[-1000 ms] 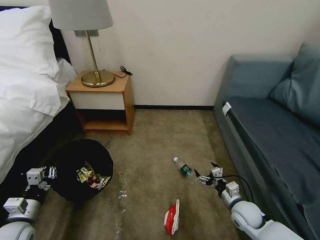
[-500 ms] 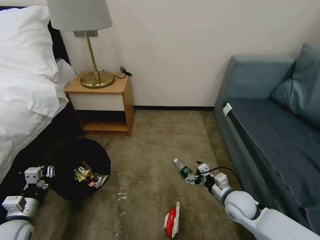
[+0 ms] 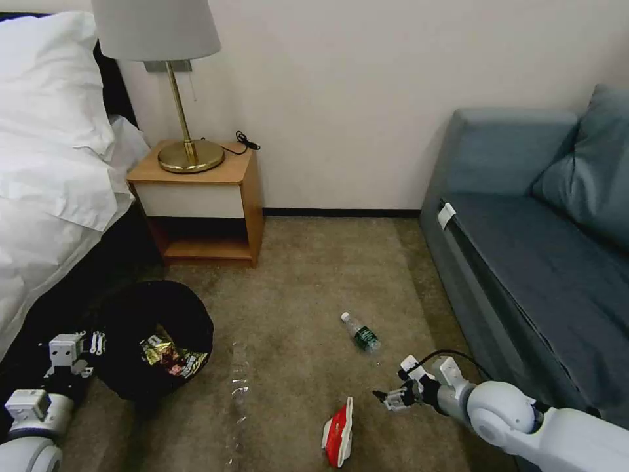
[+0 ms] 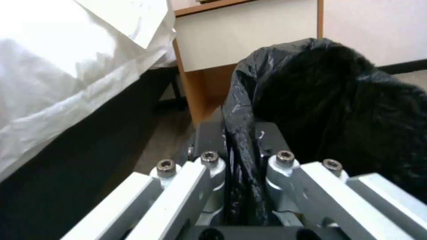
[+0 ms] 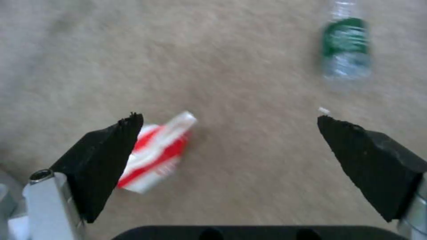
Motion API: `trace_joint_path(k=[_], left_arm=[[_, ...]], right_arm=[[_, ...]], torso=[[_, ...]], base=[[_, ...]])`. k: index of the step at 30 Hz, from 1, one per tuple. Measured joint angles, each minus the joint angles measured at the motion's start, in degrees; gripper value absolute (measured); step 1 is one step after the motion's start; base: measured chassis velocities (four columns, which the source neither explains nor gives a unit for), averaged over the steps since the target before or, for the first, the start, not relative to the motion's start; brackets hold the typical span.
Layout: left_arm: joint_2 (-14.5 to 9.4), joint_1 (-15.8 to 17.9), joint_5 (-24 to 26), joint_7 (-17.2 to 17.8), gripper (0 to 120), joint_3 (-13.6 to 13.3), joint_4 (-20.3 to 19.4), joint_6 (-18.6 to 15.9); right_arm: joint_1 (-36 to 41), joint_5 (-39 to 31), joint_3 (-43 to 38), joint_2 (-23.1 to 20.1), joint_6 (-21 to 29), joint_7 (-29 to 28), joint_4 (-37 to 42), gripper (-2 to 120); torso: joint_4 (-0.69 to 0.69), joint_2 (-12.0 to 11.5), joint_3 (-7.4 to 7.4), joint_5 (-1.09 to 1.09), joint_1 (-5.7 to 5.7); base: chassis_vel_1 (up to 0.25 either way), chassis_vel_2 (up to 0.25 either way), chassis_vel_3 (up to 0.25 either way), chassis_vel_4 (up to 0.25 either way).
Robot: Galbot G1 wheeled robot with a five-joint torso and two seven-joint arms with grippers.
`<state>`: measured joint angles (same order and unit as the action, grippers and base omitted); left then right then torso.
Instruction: Pick up the trash bin, then pick up the garbage on the floor and place it into the trash bin.
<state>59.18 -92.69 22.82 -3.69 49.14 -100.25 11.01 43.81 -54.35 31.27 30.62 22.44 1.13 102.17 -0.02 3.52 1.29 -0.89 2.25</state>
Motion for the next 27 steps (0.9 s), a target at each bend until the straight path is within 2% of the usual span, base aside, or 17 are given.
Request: trace_joint_path(k=[1,2,5,6,10,19,27], left_arm=[[0.21,0.51,-0.60,0.13,6,-0.66,0.00,-0.25],[0.21,0.51,-0.60,0.13,6,-0.66,0.00,-0.25],[0.39,0.91,-1.47,0.33,6,-1.55,-0.11,-0.56],[0.39,0.91,-1.47,0.33,6,-1.55,-0.11,-0.56],[0.36,0.98,-1.72,0.36,6,-1.71,0.03,-0.68],[0.03,0.46,-1.96,0.20,6,-1.16,0.64,-0.69],[-0.18,0.75,-1.97,0.10,6,-1.29,1.15,-0.70]], right_arm=[[-3.14,-0.88,3.00,2.40,0.12,0.84,-1.63,100],[-3.14,-0.88,3.00,2.40,0.12,0.84,-1.63,100],[-6.91,-2.23,7.63,7.10,0.61,1.81,-5.06,100],[-6.91,-2.23,7.63,7.10,0.61,1.81,-5.06,100],[-9.20,-2.70,10.94,11.57,0.81,2.84,-8.76,100],[-8.71,-1.72,12.24,15.06,-0.17,3.71,-14.73,100],[-6.73,-0.22,11.20,14.85,-1.30,4.33,-16.44,100]], torso=[[0.01,0.00,0.00,0.04,0.00],[0.01,0.00,0.00,0.04,0.00],[0.01,0.00,0.01,0.01,0.01],[0.01,0.00,0.01,0.01,0.01],[0.01,0.00,0.01,0.01,0.01],[0.00,0.00,0.00,0.01,0.01],[-0.01,0.00,0.00,0.01,0.01]], base=[[0.000,0.000,0.000,0.000],[0.000,0.000,0.000,0.000],[0.000,0.000,0.000,0.000],[0.000,0.000,0.000,0.000],[0.000,0.000,0.000,0.000],[0.000,0.000,0.000,0.000],[0.000,0.000,0.000,0.000]])
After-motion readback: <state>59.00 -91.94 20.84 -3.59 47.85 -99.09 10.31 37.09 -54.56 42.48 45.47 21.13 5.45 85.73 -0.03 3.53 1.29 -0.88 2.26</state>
